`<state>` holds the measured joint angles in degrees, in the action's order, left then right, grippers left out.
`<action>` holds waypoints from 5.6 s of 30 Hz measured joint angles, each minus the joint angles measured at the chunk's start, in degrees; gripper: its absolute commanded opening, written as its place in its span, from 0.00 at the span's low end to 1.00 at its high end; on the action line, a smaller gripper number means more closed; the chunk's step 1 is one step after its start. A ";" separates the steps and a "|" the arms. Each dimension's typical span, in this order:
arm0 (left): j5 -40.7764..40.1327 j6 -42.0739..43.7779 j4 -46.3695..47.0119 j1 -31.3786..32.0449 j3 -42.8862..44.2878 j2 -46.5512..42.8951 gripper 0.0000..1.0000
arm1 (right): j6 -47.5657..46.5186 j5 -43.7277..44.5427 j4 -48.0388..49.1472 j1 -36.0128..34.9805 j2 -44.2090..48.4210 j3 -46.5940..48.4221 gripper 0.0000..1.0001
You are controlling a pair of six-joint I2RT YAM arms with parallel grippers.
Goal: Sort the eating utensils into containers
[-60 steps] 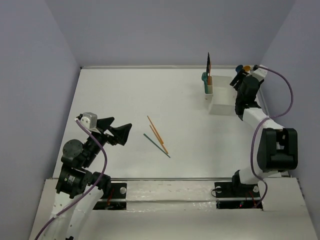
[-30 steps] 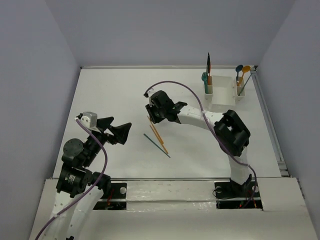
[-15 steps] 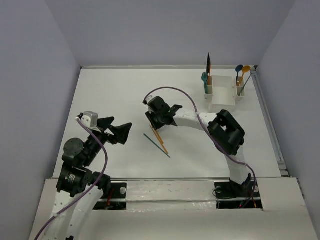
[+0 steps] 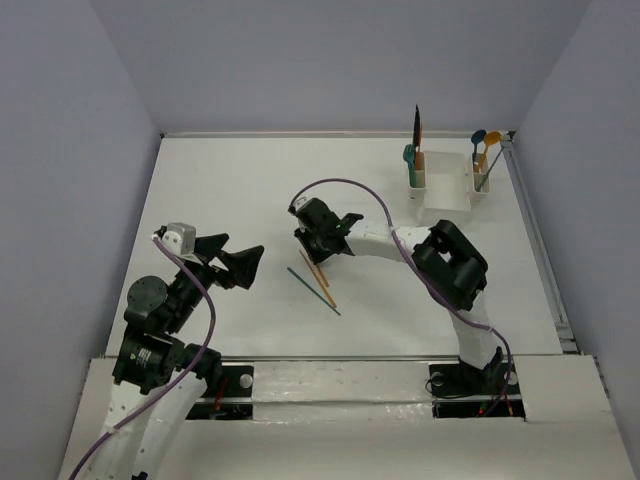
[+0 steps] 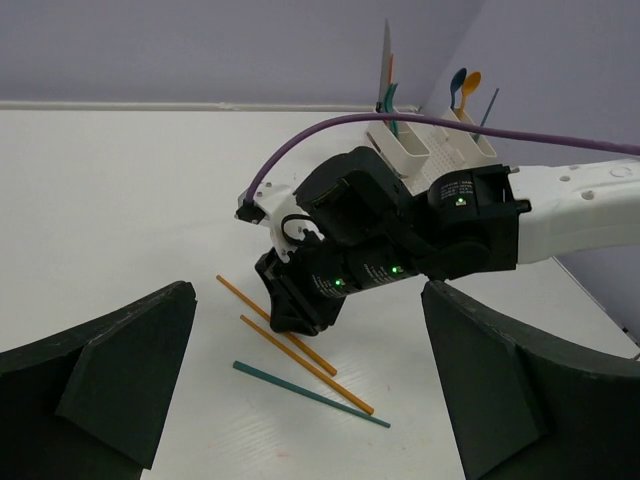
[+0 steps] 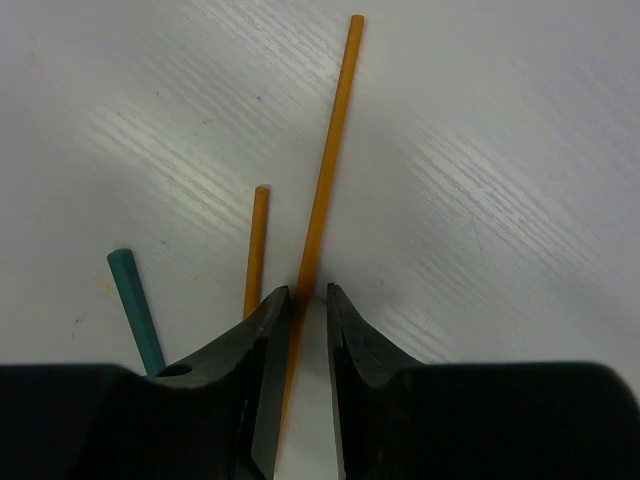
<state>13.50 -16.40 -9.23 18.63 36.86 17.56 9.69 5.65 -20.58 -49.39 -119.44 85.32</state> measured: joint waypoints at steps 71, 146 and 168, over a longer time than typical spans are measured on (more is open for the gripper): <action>-0.22 0.02 -0.02 3.93 0.00 -2.47 0.99 | 0.63 19.47 51.60 52.26 33.20 -28.50 0.00; -5.49 -0.07 -0.13 -1.99 0.00 0.63 0.99 | 4.90 3.34 15.34 -0.33 22.23 -21.44 0.71; -4.13 -0.20 -0.13 -2.14 0.00 -1.33 0.99 | 3.87 4.70 -1.51 -5.79 6.71 -9.33 0.33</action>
<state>9.37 -16.60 -9.37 16.49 36.86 16.23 13.56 10.35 -22.09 -55.18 -112.73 75.99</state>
